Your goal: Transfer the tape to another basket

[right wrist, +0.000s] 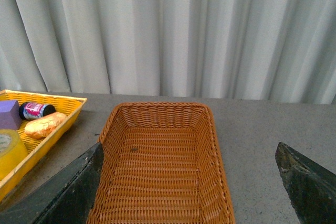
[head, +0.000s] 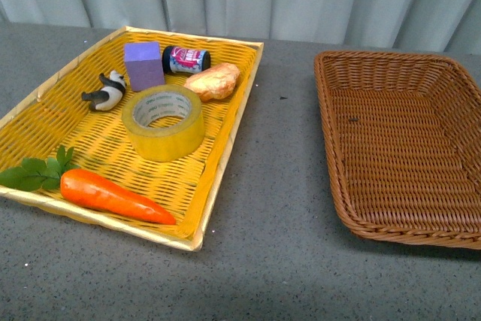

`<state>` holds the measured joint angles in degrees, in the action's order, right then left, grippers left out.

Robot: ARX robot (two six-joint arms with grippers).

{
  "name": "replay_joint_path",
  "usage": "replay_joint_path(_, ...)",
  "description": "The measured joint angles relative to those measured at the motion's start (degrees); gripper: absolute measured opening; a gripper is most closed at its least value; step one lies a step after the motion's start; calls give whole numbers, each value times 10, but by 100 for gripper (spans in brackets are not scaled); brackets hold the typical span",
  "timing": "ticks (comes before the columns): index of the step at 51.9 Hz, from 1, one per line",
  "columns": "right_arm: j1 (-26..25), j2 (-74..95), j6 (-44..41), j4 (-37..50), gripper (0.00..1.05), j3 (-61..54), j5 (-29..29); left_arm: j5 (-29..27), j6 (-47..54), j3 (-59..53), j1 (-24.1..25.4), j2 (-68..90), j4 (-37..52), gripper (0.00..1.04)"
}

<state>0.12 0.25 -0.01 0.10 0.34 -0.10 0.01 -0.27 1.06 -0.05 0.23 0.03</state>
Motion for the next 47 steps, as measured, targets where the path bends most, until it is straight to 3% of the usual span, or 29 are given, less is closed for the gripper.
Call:
replay_joint_path(30,0,0,0,0,96,0,0,0,0,0,0,0,0,98)
replay_joint_path(32,0,0,0,0,96,0,0,-43,-15,5,-13,10,-20,98)
replay_joint_path(34,0,0,0,0,96,0,0,-133,-48,22,-47,66,-43,98)
replay_joint_path(37,0,0,0,0,96,0,0,-149,-70,33,-59,138,-13,98)
replay_joint_path(47,0,0,0,0,96,0,0,-106,-93,101,-64,400,153,98)
